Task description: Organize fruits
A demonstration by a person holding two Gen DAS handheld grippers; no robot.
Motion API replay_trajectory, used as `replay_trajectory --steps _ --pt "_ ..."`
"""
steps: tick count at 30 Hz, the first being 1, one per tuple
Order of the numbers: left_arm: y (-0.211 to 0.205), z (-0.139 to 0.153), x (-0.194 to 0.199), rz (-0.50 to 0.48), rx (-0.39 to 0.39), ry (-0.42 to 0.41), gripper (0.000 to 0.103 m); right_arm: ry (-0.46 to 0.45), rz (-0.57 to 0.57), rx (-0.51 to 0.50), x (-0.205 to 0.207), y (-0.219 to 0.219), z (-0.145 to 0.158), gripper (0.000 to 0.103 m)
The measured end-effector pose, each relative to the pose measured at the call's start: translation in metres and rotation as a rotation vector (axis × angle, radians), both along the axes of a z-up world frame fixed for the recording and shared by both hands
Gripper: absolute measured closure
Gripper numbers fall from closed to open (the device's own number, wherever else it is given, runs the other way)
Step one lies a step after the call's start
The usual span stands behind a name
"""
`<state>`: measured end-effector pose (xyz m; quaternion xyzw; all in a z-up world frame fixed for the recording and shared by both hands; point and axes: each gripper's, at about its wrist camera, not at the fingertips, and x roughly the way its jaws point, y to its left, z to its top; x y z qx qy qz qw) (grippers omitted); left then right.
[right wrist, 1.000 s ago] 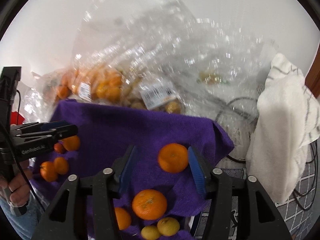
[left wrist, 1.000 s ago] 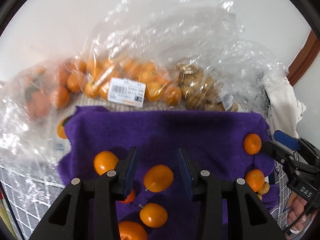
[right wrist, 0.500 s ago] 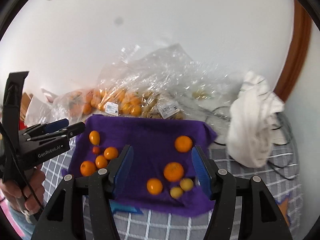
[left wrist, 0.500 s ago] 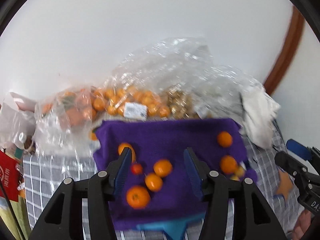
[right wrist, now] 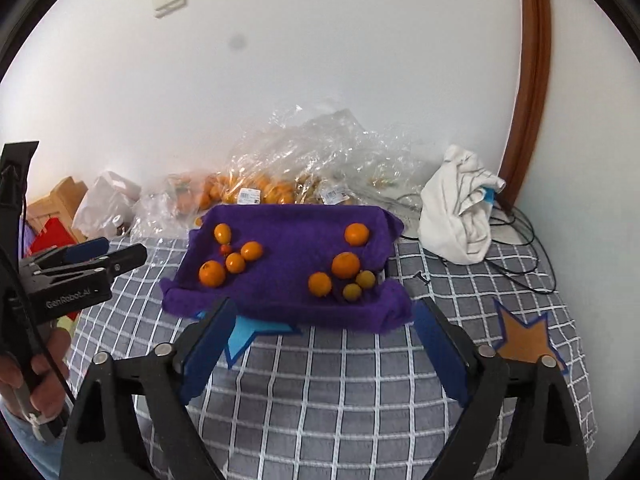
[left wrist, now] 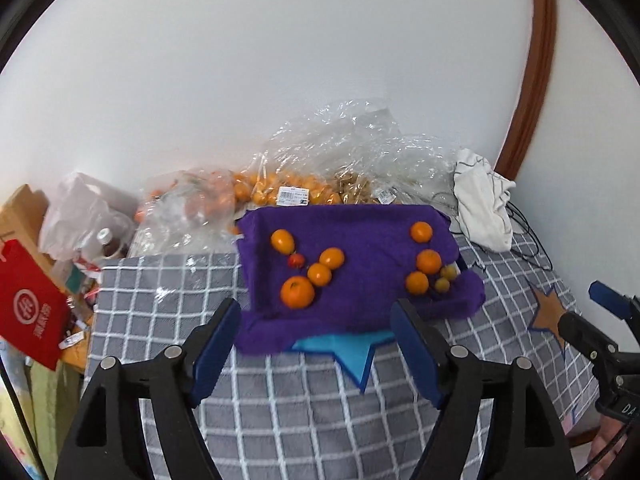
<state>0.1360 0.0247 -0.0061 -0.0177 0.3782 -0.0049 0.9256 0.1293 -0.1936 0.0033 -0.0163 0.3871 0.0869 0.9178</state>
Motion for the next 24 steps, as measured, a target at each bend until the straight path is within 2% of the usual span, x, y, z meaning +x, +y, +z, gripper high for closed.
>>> replay_trajectory --steps 2,10,16,24 --pt "0.001 0.001 -0.020 0.009 0.014 -0.016 0.025 -0.006 -0.018 0.001 -0.019 -0.004 -0.001 0.009" --pt "0.007 0.010 -0.084 0.025 -0.007 -0.067 0.023 -0.020 -0.088 0.018 -0.079 -0.023 0.000 0.009" --pt "0.010 0.013 -0.110 0.046 -0.016 -0.103 0.022 -0.060 -0.107 0.003 -0.111 -0.025 0.017 0.009" --pt "0.007 0.017 -0.126 0.042 -0.010 -0.125 0.022 -0.079 -0.116 0.001 -0.125 -0.021 0.026 0.009"
